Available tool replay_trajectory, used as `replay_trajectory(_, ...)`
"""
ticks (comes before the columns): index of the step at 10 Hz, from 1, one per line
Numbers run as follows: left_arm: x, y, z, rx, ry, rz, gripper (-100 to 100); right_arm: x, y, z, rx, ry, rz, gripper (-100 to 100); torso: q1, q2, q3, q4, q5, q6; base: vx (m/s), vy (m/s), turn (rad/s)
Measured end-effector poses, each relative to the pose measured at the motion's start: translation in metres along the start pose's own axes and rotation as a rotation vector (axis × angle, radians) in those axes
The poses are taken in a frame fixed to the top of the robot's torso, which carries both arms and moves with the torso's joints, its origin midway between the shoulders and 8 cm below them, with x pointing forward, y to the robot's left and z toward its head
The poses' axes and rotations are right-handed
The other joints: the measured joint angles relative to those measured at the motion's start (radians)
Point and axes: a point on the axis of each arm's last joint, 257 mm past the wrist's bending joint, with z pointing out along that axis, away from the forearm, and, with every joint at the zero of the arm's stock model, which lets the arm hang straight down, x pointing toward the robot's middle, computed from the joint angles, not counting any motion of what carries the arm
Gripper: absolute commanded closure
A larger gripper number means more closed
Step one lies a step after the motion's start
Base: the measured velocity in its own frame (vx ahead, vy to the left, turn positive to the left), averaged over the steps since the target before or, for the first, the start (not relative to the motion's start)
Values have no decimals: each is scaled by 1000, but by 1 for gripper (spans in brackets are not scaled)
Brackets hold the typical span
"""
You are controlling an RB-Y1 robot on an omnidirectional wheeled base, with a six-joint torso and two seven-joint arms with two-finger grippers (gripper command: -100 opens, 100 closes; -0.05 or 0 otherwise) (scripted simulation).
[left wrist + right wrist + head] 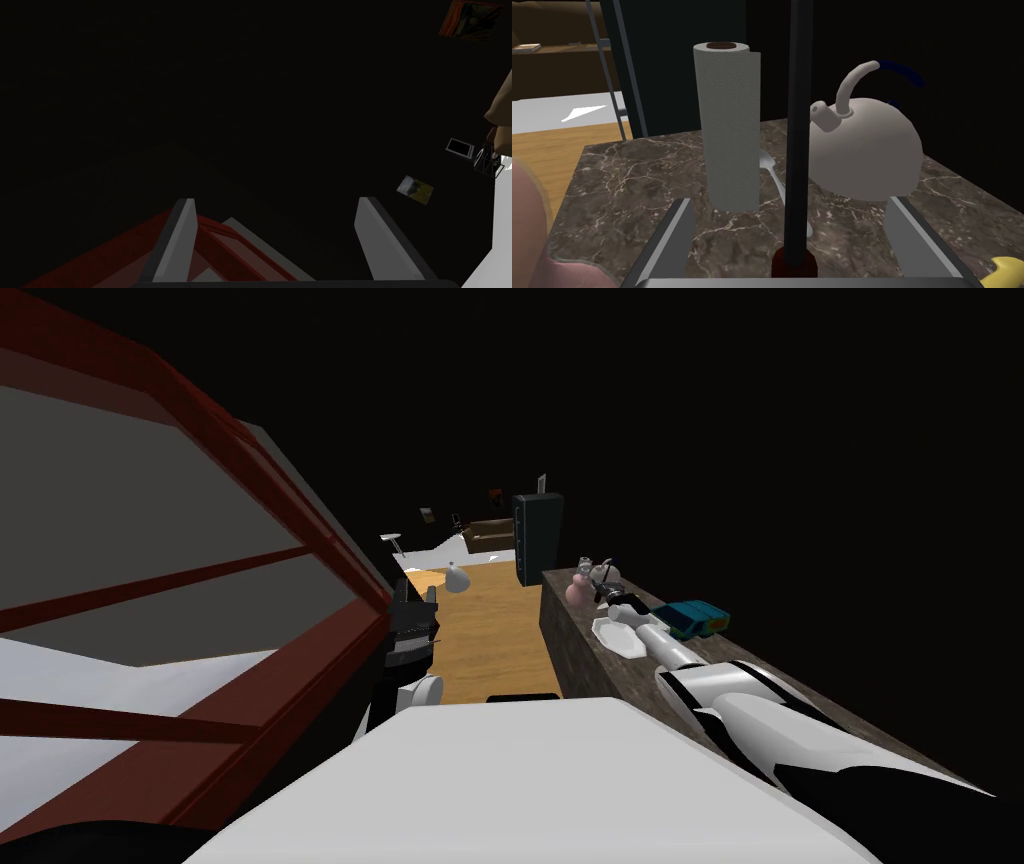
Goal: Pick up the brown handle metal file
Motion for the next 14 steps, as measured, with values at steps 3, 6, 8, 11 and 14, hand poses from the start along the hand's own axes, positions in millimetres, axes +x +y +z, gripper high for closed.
replay_trajectory(3,0,0,0,0,0,0,0,3,28,-9,-38,3,8,-100,0,0,0,0,0,0,2,3,142)
replay_trajectory(6,0,0,0,0,0,0,0,-1,57,-18,-77,2,29,-100,0,0,0,0,0,0,2,2,121)
replay_trajectory(8,0,0,0,0,0,0,0,-4,63,-23,-89,-5,32,-100,0,0,0,0,0,0,0,5,111)
replay_trajectory(11,0,0,0,0,0,0,0,-2,90,-36,-124,-3,28,-100,0,0,0,0,0,0,1,2,132)
replay_trajectory(14,0,0,0,0,0,0,0,-1,116,-51,-158,-2,23,-100,0,0,0,0,0,0,2,2,124)
